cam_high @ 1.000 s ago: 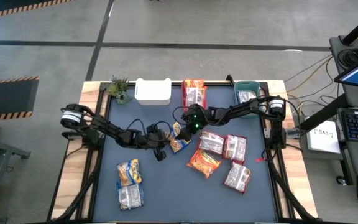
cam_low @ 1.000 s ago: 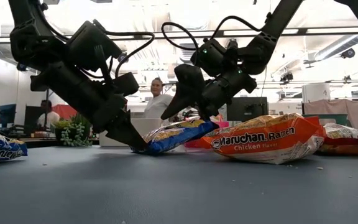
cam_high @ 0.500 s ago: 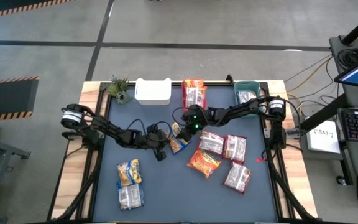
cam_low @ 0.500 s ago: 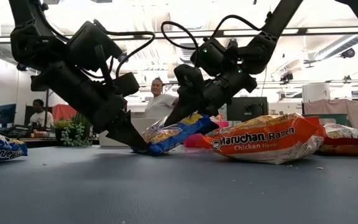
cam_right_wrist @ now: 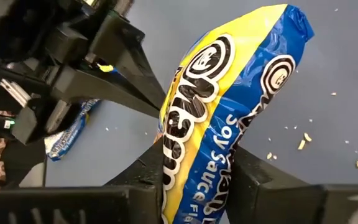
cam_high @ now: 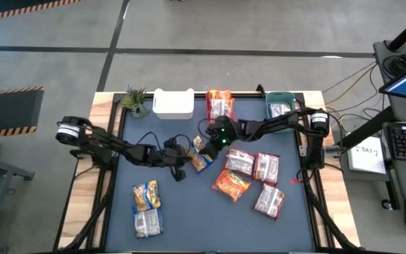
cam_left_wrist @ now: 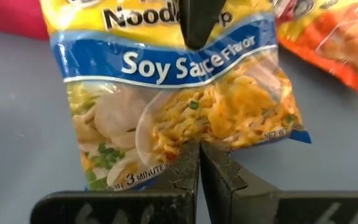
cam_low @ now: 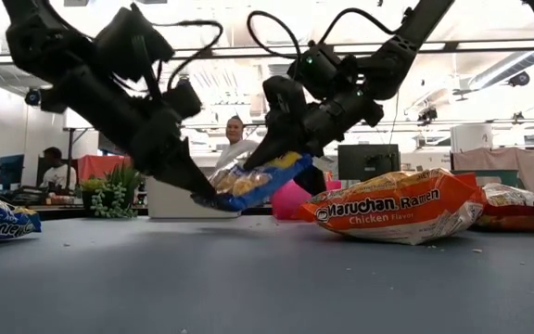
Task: Sort Maruchan noodles
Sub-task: Put the top blue noodle pack into the green bin
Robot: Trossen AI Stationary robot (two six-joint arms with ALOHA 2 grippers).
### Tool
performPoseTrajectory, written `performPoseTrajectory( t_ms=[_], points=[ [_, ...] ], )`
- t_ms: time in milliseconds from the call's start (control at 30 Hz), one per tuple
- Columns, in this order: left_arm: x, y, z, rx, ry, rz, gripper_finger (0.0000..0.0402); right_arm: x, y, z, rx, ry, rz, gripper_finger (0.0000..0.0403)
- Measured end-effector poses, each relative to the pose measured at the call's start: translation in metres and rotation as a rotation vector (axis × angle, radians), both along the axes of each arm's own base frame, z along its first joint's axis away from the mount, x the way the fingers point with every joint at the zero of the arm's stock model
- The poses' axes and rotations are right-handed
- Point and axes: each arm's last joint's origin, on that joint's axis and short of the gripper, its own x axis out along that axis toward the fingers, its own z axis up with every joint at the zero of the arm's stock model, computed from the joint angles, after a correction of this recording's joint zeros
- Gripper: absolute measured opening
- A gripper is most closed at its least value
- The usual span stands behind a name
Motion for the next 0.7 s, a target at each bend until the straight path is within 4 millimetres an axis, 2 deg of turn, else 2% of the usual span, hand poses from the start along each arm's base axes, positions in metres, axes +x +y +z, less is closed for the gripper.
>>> performPoseTrajectory(
  t_ms=[167,400,533,700],
  points=[
    [-0.007,0.001,0.027,0.048,-0.076,-0.037,0.0,-0.003,0.0,0.01,0.02,-0.013,0.023,0.008],
    [-0.023,0.003,0.078,0.164,-0.258,-0.103,0.0,-0.018,-0.003,0.043,-0.023,-0.043,0.04,0.0081],
    [-0.037,0.004,0.102,0.228,-0.351,-0.125,0.0,-0.038,-0.01,0.07,-0.07,-0.051,0.047,0.0079],
    [-0.055,0.007,0.129,0.349,-0.445,-0.106,0.0,-0.075,-0.03,0.103,-0.152,-0.044,-0.005,0.0081]
  ],
)
